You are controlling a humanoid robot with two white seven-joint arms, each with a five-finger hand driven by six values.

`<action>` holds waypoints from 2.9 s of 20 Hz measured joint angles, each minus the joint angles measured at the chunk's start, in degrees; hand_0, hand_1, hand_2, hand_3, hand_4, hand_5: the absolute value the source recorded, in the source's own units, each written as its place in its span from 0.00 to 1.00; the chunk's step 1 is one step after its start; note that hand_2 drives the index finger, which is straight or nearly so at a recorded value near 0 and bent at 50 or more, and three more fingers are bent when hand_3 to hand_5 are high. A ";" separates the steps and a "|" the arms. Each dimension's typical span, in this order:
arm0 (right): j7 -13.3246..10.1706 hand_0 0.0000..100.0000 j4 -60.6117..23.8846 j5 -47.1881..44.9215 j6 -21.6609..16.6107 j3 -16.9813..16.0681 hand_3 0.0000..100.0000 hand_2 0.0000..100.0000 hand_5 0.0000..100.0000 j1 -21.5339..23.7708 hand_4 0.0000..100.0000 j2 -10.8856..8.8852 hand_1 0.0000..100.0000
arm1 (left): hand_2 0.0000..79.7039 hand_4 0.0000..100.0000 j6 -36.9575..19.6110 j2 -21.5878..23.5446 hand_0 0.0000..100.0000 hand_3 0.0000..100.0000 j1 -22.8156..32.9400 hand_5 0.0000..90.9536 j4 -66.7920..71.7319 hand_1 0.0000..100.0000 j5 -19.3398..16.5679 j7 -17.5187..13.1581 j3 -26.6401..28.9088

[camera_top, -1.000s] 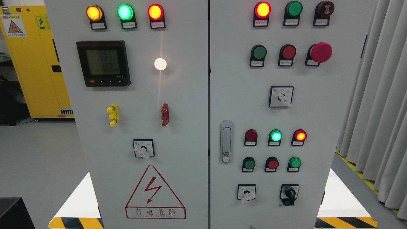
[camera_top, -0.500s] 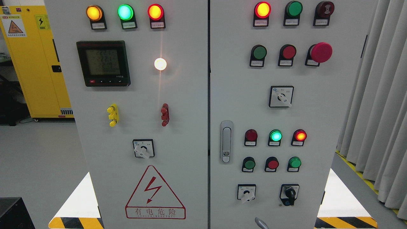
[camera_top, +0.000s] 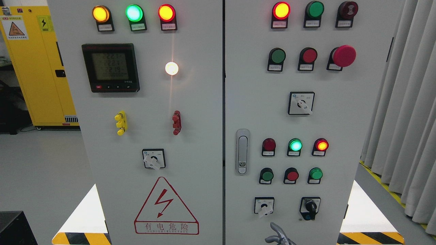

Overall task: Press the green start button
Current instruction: 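Raise the right hand up toward the green push button on the lower row, then press the green push button with the right hand's fingertip, then withdraw the right hand downward away from the button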

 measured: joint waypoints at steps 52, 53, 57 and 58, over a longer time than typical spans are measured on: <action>0.01 0.72 12.00 14.60 1.72 -4.27 0.84 0.00 0.95 -17.43 0.88 -0.11 0.91 | 0.00 0.00 0.00 0.00 0.12 0.00 -0.01 0.00 -0.01 0.56 0.00 0.00 0.00; -0.57 0.73 11.65 14.20 1.75 -4.30 0.84 0.00 0.94 -17.14 0.88 -0.09 0.90 | 0.00 0.00 0.00 0.00 0.12 0.00 -0.01 0.00 0.00 0.56 0.00 0.00 0.00; -2.08 0.71 9.72 11.48 1.26 -4.34 0.82 0.00 0.88 -15.59 0.86 -0.04 0.86 | 0.00 0.00 0.00 0.00 0.12 0.00 -0.01 0.00 -0.01 0.56 0.00 0.00 0.00; -2.12 0.71 9.07 10.07 1.07 -4.34 0.82 0.00 0.87 -14.96 0.86 -0.04 0.86 | 0.00 0.00 0.00 0.00 0.12 0.00 -0.02 0.00 -0.01 0.56 0.00 0.00 0.00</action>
